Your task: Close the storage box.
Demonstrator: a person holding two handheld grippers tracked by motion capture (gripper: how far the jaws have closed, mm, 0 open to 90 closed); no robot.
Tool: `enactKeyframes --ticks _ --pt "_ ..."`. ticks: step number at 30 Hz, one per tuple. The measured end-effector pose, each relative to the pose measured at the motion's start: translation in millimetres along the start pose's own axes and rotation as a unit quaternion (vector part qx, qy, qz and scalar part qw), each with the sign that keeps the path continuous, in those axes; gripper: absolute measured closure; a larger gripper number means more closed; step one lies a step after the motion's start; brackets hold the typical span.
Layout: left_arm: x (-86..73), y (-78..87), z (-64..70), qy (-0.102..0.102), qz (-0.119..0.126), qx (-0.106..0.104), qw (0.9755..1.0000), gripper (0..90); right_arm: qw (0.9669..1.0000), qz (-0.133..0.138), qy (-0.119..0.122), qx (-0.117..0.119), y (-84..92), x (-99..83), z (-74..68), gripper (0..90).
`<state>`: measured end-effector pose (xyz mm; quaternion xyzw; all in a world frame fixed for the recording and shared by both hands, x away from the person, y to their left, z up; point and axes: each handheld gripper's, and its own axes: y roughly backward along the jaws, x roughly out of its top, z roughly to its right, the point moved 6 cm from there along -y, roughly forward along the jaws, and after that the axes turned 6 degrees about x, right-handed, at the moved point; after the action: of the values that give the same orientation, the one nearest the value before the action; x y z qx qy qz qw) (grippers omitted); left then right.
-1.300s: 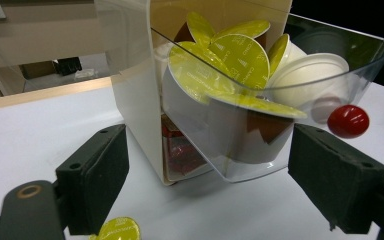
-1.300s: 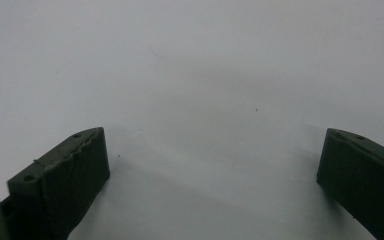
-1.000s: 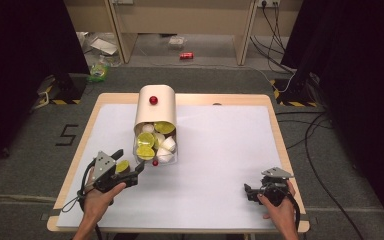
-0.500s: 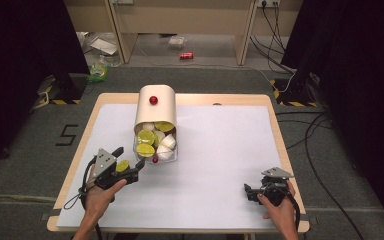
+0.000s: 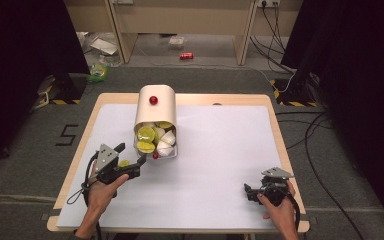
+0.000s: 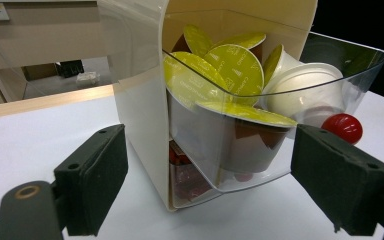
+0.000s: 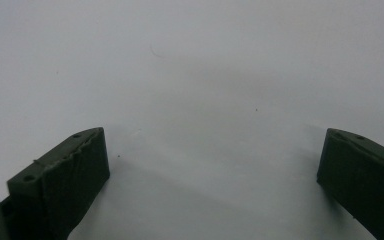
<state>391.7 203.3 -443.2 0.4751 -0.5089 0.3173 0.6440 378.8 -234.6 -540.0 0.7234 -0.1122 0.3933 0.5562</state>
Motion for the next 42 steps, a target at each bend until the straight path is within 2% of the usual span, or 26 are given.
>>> enactKeyframes --ticks 17,27,34,42 --pt "6.3 -11.7 -6.5 0.011 0.005 0.015 0.9998 15.0 1.0000 0.000 0.000 0.000 0.0 0.0 0.0 0.6" --pt "10.0 -19.6 -7.8 0.000 0.002 0.031 0.9995 15.5 1.0000 0.000 0.000 0.000 -0.1 0.0 0.0 0.6" --pt "11.6 -25.0 -6.2 -0.003 -0.001 0.029 0.9996 15.4 1.0000 0.000 0.000 0.000 0.0 0.0 0.0 0.5" --pt "11.4 -26.9 -7.9 0.003 0.000 0.024 0.9997 15.3 1.0000 0.001 0.000 0.000 -0.1 0.0 -0.1 0.6"
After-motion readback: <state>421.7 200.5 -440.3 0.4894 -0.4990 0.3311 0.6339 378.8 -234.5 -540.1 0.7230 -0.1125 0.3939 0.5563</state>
